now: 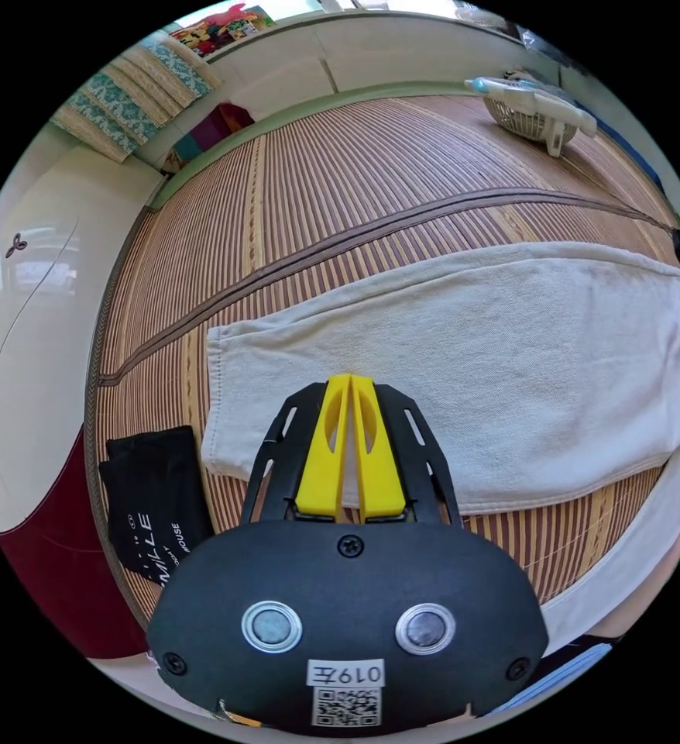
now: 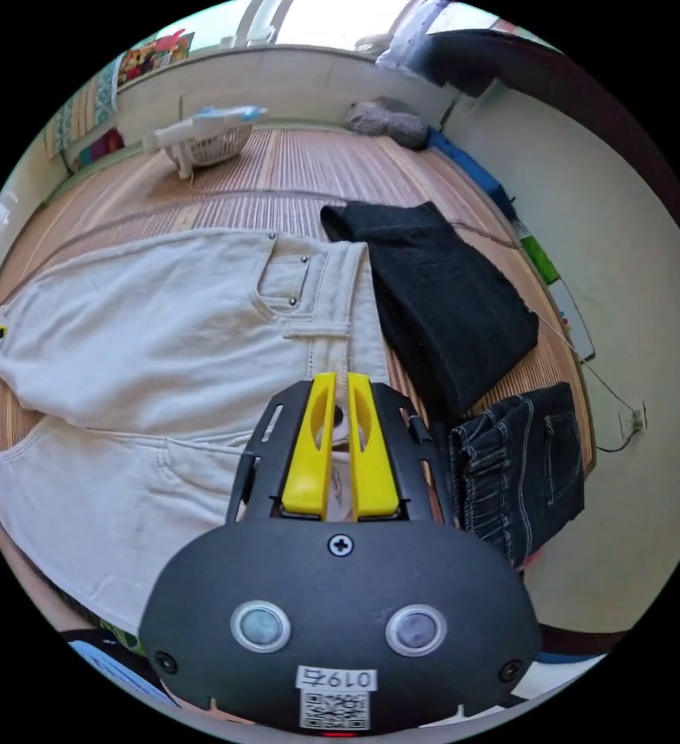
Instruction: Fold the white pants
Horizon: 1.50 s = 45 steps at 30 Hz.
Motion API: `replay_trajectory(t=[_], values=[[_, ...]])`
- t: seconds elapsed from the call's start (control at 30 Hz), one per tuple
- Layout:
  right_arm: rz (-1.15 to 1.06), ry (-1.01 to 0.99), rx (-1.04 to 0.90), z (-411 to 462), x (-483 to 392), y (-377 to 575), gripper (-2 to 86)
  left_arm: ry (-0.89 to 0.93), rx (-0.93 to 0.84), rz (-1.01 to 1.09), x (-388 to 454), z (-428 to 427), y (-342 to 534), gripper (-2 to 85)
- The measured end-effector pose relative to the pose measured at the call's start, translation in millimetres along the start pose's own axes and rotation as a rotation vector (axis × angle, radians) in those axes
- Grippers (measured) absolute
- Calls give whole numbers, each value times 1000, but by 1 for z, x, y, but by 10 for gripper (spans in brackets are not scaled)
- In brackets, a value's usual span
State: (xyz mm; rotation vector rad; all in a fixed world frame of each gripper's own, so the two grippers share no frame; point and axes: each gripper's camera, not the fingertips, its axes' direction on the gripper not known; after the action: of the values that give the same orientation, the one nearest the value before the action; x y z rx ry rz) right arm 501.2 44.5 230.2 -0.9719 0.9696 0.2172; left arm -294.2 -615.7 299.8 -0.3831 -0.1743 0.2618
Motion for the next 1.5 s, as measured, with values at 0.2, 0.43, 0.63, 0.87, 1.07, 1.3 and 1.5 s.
replay_trajectory(t=[0.2,0.43,0.63,0.87,1.07,1.3,1.5], values=[[-101,-213,15,2,-64,27,71,204,176,0,-6,-36,55,9],[-111,-396,-19,32,-117,55,53,121,89,91,8,-12,98,8],[-149,-321,-32,60,-139,84,48,128,88,55,-5,-21,123,8],[-157,-330,23,73,-140,113,47,172,123,97,-3,-18,161,9],[-176,-266,30,86,-151,127,14,188,167,44,-10,-46,188,8],[-328,-238,212,48,-190,170,5,258,180,120,38,-54,209,9],[-337,-335,322,-7,-194,221,-9,204,127,66,41,-67,224,9]])
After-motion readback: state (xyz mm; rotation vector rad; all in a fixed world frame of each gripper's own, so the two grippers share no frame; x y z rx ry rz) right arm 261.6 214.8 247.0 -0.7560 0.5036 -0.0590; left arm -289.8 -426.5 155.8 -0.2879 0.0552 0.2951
